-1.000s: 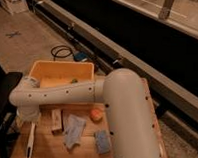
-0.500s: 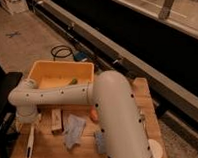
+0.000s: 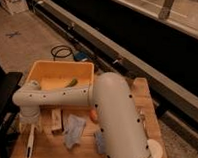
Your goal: Place brush in metal cup
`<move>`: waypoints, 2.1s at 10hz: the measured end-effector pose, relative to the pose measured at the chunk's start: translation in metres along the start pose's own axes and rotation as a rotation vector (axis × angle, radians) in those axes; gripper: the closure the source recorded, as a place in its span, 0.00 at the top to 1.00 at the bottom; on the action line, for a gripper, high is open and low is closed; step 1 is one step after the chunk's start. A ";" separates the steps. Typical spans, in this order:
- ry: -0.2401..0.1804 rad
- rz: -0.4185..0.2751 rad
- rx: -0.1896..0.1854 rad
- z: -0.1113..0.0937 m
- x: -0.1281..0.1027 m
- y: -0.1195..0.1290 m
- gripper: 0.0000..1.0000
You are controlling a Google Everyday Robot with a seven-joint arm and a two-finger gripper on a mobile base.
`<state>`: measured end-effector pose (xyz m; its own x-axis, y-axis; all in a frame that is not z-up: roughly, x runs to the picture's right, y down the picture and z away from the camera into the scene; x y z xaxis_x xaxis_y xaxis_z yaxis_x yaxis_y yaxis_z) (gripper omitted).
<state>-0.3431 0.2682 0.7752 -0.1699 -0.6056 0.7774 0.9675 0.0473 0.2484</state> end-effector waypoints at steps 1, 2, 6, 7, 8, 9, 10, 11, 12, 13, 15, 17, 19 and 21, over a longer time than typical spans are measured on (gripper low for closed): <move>0.000 0.004 -0.007 0.002 0.000 0.000 0.51; 0.001 0.007 -0.010 0.003 0.000 -0.001 0.41; 0.003 0.004 -0.016 0.003 -0.001 0.000 0.02; 0.032 0.007 -0.005 -0.001 -0.003 -0.001 0.00; 0.066 0.012 0.001 -0.007 -0.003 0.001 0.00; 0.091 0.016 0.006 -0.016 -0.005 0.001 0.00; 0.106 0.013 0.006 -0.024 -0.006 0.001 0.00; 0.118 0.009 0.008 -0.033 -0.008 0.000 0.00; 0.135 0.012 0.009 -0.046 -0.008 0.004 0.00; 0.153 0.019 0.012 -0.062 -0.008 0.009 0.00; 0.185 0.057 0.004 -0.086 -0.004 0.038 0.00; 0.207 0.098 -0.006 -0.103 -0.004 0.063 0.00; 0.242 0.169 -0.018 -0.124 -0.009 0.096 0.00; 0.259 0.231 -0.030 -0.135 -0.017 0.119 0.00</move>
<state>-0.1997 0.1764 0.7135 0.1039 -0.7632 0.6378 0.9807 0.1856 0.0623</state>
